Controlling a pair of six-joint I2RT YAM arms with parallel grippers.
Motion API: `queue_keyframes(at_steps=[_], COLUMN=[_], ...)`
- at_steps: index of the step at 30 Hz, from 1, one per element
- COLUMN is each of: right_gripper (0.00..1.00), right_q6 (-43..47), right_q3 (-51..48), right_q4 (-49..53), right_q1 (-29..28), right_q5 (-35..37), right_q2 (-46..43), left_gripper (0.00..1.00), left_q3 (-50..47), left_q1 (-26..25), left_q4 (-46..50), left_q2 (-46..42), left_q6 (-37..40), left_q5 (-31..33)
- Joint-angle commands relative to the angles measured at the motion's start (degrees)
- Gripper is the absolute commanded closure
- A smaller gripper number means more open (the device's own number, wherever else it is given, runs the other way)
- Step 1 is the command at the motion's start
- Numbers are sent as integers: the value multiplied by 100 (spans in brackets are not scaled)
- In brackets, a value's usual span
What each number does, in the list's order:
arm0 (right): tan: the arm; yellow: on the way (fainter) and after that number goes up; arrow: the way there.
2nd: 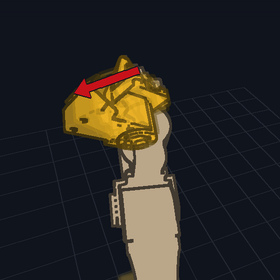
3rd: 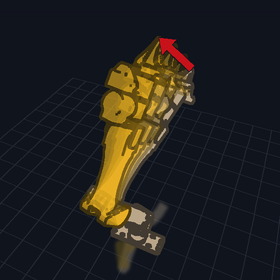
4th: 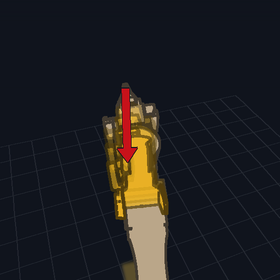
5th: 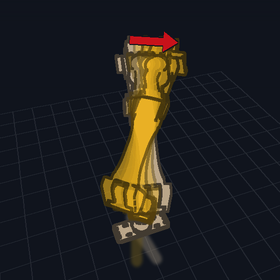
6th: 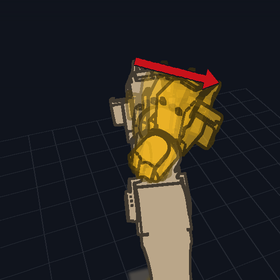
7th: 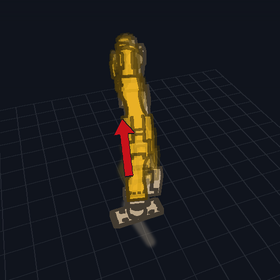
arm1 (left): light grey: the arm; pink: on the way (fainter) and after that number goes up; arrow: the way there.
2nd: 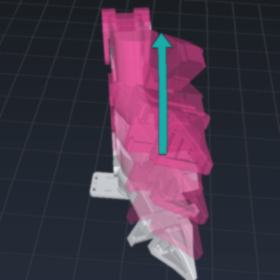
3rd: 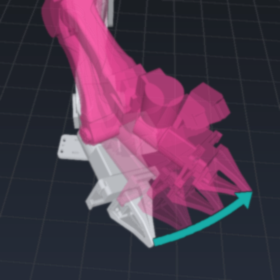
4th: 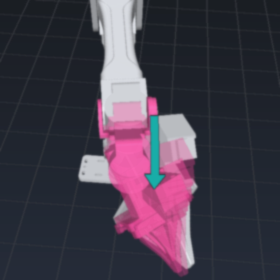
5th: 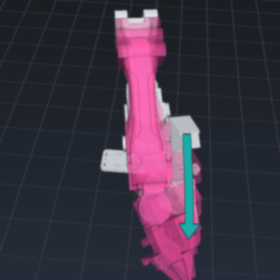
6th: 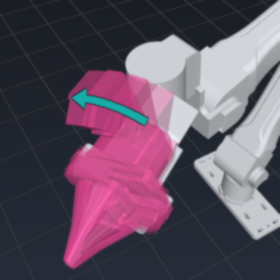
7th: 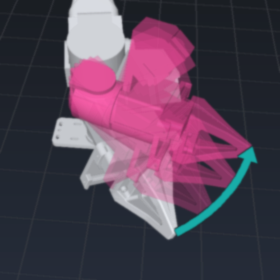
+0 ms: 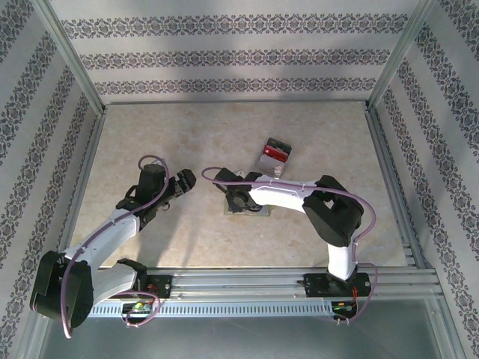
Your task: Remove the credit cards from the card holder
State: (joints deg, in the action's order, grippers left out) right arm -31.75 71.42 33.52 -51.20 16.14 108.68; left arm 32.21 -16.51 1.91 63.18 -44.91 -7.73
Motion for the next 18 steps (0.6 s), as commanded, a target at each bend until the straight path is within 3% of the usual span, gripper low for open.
queue_keyframes(at_steps=[1, 10, 18], right_gripper=[51, 50, 50], right_q6=[26, -180, -435], right_q3=[-165, -685, -1302], right_q4=[146, 129, 43], right_q1=[105, 273, 399], right_q5=[483, 540, 417], right_q2=[-313, -746, -1260], left_gripper=[10, 22, 43], left_q3=[262, 673, 922], left_q1=[-207, -955, -1484], left_q4=[-74, 7, -202], left_q2=[85, 581, 1295], left_q6=[347, 797, 825], left_q5=[-33, 189, -126])
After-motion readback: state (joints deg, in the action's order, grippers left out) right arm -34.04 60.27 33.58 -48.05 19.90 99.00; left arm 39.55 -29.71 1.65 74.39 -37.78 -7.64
